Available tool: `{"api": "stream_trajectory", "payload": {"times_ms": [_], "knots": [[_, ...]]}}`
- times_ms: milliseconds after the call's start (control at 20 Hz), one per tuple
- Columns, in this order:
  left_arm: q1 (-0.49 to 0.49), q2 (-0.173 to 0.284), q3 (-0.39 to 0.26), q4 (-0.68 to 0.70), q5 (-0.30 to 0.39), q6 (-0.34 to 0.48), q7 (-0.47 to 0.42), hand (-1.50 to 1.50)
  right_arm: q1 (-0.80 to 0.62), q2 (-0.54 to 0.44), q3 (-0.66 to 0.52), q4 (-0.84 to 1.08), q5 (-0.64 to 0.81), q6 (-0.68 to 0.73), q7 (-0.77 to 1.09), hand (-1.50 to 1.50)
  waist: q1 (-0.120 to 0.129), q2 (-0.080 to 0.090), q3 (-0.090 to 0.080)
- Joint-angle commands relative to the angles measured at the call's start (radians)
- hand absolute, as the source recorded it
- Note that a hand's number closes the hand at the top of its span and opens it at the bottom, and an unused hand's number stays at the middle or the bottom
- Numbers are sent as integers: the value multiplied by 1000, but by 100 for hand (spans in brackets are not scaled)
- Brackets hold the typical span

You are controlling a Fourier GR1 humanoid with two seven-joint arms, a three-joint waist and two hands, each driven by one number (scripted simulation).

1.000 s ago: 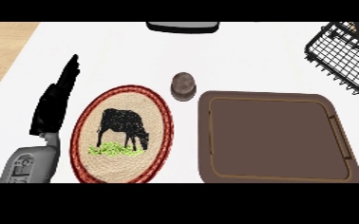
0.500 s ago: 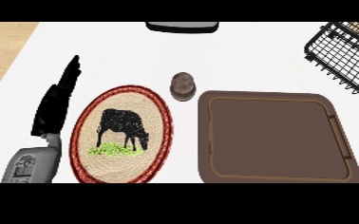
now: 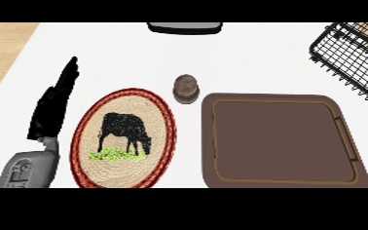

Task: Pick the lemon from the tray and place it in the tiered basket

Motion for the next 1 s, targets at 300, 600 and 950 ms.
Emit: {"api": "stream_trajectory", "payload": {"times_ms": [300, 600, 950], "knots": [[-54, -9, 6, 29, -8, 11, 44, 0, 65, -30, -131, 36, -156, 18, -166, 150, -9, -3, 1], [34, -15, 0, -22, -2, 1, -7, 0, 116, -32, -236, 18, -272, -34, -121, -150, -5, -5, 1], [57, -3, 14, -52, 6, -8, 7, 0, 170, 16, -265, -80, -324, -261, -192, -150, -12, -10, 0]]}}
